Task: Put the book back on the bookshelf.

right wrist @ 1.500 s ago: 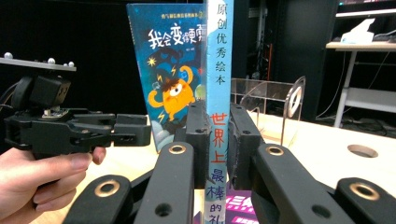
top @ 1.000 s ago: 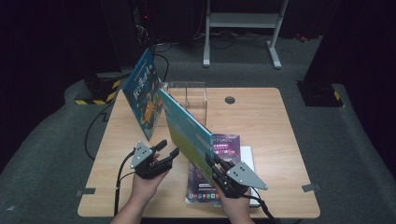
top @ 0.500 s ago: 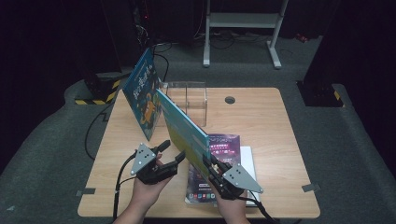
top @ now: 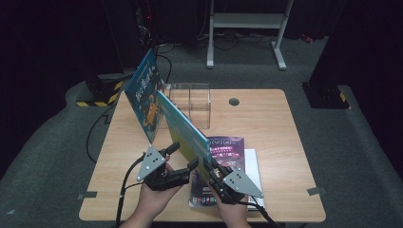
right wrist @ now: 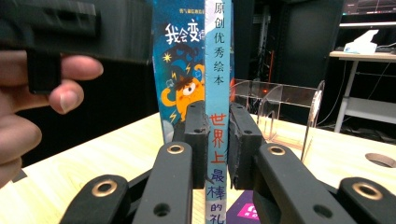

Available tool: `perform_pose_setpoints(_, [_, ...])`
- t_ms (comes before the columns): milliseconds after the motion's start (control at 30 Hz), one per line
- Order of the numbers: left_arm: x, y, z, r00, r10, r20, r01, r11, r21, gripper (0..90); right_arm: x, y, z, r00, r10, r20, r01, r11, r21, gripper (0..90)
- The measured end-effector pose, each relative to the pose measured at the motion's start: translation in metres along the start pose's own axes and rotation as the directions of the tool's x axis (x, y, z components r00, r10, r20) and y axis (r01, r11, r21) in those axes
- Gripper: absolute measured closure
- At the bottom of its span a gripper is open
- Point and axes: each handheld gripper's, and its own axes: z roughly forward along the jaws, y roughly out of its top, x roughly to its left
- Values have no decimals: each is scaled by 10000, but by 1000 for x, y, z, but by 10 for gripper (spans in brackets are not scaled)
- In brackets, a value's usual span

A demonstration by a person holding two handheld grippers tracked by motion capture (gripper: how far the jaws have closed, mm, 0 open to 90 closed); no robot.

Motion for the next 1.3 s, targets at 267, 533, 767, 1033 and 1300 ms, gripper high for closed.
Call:
perform_pose_setpoints(267, [-15,6,9,9998,125,-164,-125,9999,7,186,3,-1,1,10000,60,-23,-60,10000,17,800])
perform_pose_setpoints(533, [-18,9,19,9984,-39,-564,54,9996,264,170,6,-2,1,9999,-92,-138,92,10000,-38,794])
perform_pose_setpoints(767, [-21,9,23,9959,25,-902,5,9994,332,158,10,-3,2,9995,-205,-246,205,9998,-15,790])
perform_pose_setpoints(1033, [-16,7,21,9914,-23,-1306,75,9992,393,164,16,-8,6,9972,-453,-593,472,9984,314,779])
perform_pose_setpoints(1300, [-11,3,17,9889,-27,-1483,89,9991,413,163,23,-13,12,9955,-507,-803,543,9976,429,772])
